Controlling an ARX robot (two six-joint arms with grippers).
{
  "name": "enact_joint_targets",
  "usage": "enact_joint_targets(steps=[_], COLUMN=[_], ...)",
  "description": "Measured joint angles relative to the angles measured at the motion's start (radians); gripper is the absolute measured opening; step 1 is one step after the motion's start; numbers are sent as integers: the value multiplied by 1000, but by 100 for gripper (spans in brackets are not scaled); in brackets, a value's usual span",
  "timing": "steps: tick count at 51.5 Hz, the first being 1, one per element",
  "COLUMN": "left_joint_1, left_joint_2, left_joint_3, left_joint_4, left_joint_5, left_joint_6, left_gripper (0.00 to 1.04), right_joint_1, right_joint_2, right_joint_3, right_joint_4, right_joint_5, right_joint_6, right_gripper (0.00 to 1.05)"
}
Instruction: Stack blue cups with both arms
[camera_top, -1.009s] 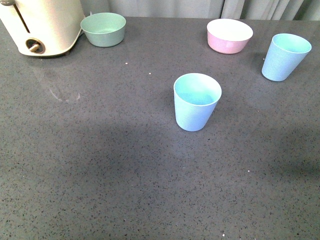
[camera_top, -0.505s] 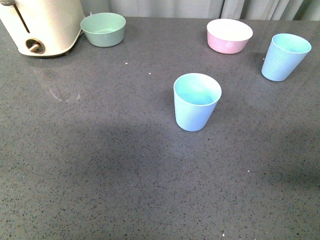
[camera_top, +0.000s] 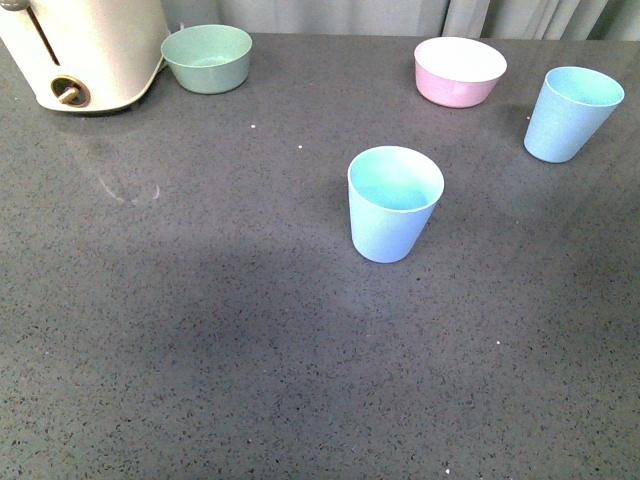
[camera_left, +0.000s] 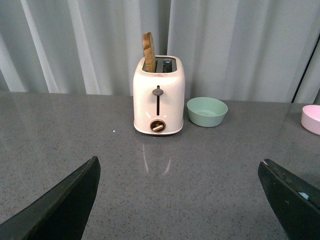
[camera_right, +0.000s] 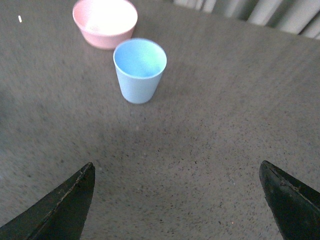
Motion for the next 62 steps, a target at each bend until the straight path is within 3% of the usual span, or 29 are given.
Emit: enact_joint_targets(steps=[10, 24, 54, 62], left_joint_1=[0, 0, 0, 0], left_joint_2=[0, 0, 0, 0], left_joint_3=[0, 0, 0, 0], left_joint_4=[0, 0, 0, 0], left_joint_5=[0, 0, 0, 0], left_joint_6=[0, 0, 0, 0], left_gripper=[96, 96, 96, 96], right_joint_1=[65, 201, 288, 290], right_joint_2=[312, 628, 866, 893], right_joint_3=[277, 637, 835, 860], right_joint_4=[-146, -311, -401, -426], right_joint_5=[21, 78, 137, 148], right_joint_6=[-179, -314, -373, -373], right_gripper=[96, 96, 95, 66])
